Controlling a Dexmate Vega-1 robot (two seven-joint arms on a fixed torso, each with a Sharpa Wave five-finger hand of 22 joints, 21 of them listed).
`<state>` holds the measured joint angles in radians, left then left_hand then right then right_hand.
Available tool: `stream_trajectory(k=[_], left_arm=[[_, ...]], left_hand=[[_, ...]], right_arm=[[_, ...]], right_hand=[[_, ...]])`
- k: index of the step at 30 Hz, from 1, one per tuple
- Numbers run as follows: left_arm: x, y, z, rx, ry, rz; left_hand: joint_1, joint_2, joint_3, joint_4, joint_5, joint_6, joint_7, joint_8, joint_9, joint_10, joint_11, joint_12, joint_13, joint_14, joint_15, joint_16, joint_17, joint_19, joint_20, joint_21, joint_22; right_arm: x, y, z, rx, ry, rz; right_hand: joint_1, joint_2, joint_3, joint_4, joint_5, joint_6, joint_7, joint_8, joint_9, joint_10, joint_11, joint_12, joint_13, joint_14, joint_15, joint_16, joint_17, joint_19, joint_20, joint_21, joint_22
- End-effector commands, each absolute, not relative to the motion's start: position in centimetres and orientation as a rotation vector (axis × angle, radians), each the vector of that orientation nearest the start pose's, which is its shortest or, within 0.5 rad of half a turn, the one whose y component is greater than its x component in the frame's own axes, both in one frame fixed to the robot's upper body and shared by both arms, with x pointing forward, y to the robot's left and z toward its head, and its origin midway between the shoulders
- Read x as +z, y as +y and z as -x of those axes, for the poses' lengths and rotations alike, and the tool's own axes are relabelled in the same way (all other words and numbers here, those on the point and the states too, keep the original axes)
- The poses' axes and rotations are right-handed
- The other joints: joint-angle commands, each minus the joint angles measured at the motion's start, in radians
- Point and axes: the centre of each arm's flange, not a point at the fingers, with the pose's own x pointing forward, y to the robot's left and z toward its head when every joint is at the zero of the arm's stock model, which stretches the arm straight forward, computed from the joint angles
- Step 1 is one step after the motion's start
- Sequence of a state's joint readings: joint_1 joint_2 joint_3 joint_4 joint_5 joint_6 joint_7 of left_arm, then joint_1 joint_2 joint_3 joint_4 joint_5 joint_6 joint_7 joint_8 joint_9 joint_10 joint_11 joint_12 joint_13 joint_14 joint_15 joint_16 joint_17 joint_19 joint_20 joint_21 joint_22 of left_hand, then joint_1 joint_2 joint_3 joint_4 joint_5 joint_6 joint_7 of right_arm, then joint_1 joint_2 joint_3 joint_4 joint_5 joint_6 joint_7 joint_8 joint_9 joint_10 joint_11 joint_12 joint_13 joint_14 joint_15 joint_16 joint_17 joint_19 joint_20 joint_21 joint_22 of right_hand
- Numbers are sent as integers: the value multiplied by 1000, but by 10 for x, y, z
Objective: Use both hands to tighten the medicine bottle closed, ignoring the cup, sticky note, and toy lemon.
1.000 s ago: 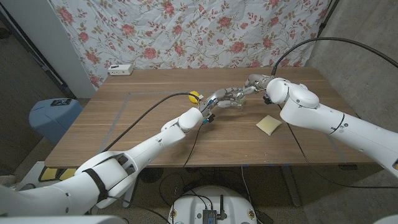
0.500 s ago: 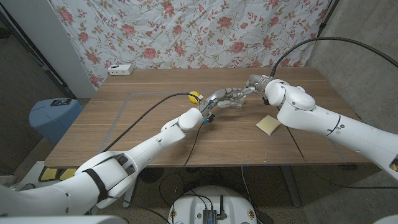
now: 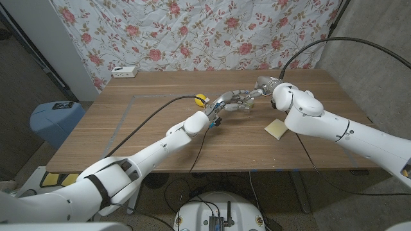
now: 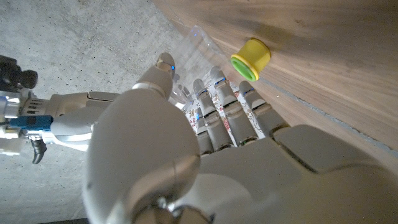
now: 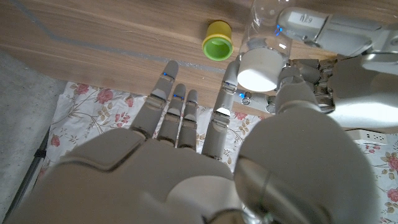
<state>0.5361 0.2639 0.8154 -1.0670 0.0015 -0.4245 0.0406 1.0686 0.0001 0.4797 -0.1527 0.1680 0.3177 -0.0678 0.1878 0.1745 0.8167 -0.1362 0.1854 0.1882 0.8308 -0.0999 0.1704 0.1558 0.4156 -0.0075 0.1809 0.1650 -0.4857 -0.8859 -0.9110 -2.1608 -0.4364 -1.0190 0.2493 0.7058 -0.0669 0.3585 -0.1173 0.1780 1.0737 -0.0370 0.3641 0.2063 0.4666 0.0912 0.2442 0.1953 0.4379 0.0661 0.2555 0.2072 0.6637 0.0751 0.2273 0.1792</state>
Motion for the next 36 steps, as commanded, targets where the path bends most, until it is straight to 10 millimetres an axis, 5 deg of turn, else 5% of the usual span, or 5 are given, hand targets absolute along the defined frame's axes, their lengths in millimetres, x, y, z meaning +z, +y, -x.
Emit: stream_trajectory(k=[1, 36], left_arm=[[-20, 31, -648, -528, -797, -639], [-21, 36, -646, -520, -805, -635]], left_hand=[[0, 3, 3, 0, 6, 3, -10, -1, 3, 20, -15, 9, 2, -5, -74, 3, 4, -3, 4, 5, 2], [-2, 4, 4, 0, 7, 2, -11, -1, 3, 17, -15, 8, 2, -7, -73, 3, 4, -6, 6, 5, 2]], right_arm=[[67, -188, -549, -113, -237, 1378], [67, -184, -549, -160, -248, 1358]], right_hand=[[-14, 1, -6, 5, 3, 51, -27, 10, 1, 14, -2, 4, 0, 12, 3, 6, 2, 13, 3, 6, 2], [-107, -2, -43, 28, 0, 192, -9, 31, -11, 104, -11, 3, -4, 65, -4, 11, 2, 50, -2, 8, 3]])
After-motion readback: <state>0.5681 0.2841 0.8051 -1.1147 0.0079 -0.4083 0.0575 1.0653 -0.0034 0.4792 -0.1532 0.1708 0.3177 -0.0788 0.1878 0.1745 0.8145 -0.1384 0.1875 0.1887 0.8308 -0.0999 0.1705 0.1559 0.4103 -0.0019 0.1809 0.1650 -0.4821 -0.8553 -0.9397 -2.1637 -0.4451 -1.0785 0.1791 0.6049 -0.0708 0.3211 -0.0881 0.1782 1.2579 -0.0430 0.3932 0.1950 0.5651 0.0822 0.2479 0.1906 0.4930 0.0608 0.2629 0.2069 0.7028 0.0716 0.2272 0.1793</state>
